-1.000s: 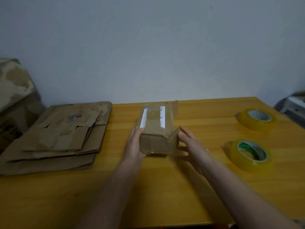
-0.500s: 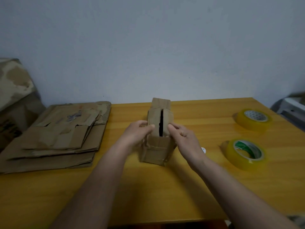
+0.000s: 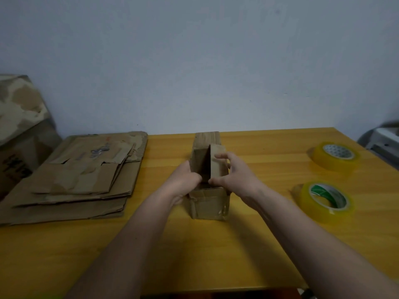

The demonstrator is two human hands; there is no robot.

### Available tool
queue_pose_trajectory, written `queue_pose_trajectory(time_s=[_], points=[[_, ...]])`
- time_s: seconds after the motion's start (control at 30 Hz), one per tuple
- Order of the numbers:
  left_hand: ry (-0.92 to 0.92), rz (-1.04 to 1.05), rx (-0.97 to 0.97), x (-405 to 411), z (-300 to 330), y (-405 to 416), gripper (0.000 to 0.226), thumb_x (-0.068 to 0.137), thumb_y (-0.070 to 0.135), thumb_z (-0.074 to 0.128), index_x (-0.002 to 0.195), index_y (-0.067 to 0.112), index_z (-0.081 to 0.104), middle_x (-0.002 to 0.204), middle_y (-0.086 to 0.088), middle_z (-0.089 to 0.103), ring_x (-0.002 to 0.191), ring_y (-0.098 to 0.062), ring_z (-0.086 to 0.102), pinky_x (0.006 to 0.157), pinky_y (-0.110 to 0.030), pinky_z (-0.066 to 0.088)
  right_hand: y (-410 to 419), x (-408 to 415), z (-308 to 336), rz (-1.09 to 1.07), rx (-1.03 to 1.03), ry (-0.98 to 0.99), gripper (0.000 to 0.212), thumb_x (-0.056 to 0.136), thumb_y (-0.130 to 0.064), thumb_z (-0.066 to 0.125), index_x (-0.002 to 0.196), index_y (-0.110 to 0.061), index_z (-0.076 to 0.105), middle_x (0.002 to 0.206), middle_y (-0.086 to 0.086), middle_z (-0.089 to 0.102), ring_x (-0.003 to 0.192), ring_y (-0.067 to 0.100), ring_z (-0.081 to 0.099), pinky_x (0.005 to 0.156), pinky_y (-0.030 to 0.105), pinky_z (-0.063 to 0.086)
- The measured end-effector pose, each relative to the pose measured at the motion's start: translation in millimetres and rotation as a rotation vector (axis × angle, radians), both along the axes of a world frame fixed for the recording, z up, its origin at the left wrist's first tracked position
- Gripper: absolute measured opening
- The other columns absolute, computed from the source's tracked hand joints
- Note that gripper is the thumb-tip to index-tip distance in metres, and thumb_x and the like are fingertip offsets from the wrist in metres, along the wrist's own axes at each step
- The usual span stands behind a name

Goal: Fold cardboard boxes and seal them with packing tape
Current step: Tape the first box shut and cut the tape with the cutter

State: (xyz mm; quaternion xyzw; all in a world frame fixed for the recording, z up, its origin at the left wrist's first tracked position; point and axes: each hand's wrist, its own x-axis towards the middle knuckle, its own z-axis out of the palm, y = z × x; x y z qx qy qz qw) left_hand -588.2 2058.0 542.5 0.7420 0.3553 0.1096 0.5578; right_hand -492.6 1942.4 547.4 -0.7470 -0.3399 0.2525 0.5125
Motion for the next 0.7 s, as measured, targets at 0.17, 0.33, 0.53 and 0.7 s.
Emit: queue_pose_trajectory(time_s=[0.17, 0.33, 0.53, 0.7], points=[[-0.073, 0.057, 0.05, 1, 1, -9, 0.056, 0.091, -0.007, 0.041, 0.141, 0.02, 0.044, 0.12, -0.001, 0.058, 0.1, -0.022, 0.058, 0.084, -0.043, 0.055, 15, 3, 7, -0.024, -0.18, 0.031, 0.081, 0.072, -0.018, 0.08, 0.135, -0.016, 0.03, 0.116, 0.006, 0.05, 0.108, 0.026, 0.054, 0.084, 0.041, 0.055], [-0.111, -0.021, 0.24, 0, 10, -15, 0.08, 0.092, -0.013, 0.034, 0.152, 0.039, 0.021, 0.149, 0.008, 0.034, 0.117, -0.01, 0.045, 0.074, -0.021, 0.046, 3, 20, 21, -0.009, -0.062, 0.194, 0.038, 0.086, 0.006, 0.046, 0.121, -0.009, 0.049, 0.108, 0.012, 0.059, 0.106, 0.03, 0.057, 0.085, 0.042, 0.054], [-0.071, 0.116, 0.279, 43, 25, -15, 0.069, 0.091, -0.012, 0.033, 0.153, 0.019, 0.027, 0.155, -0.006, 0.033, 0.139, -0.026, 0.035, 0.097, -0.028, 0.041, -34, 52, 34, 0.059, -0.171, 0.112, 0.045, 0.096, -0.01, 0.052, 0.138, -0.017, 0.041, 0.111, 0.012, 0.061, 0.094, 0.027, 0.064, 0.072, 0.037, 0.059], [-0.169, 0.049, 0.243, 114, 50, -45, 0.078, 0.091, -0.012, 0.04, 0.154, 0.027, 0.016, 0.159, -0.001, 0.024, 0.135, -0.032, 0.041, 0.098, -0.037, 0.05, -65, 107, 47, -0.145, 0.052, 0.126, 0.031, 0.099, -0.004, 0.042, 0.128, -0.012, 0.051, 0.112, 0.015, 0.061, 0.098, 0.028, 0.063, 0.075, 0.038, 0.058]])
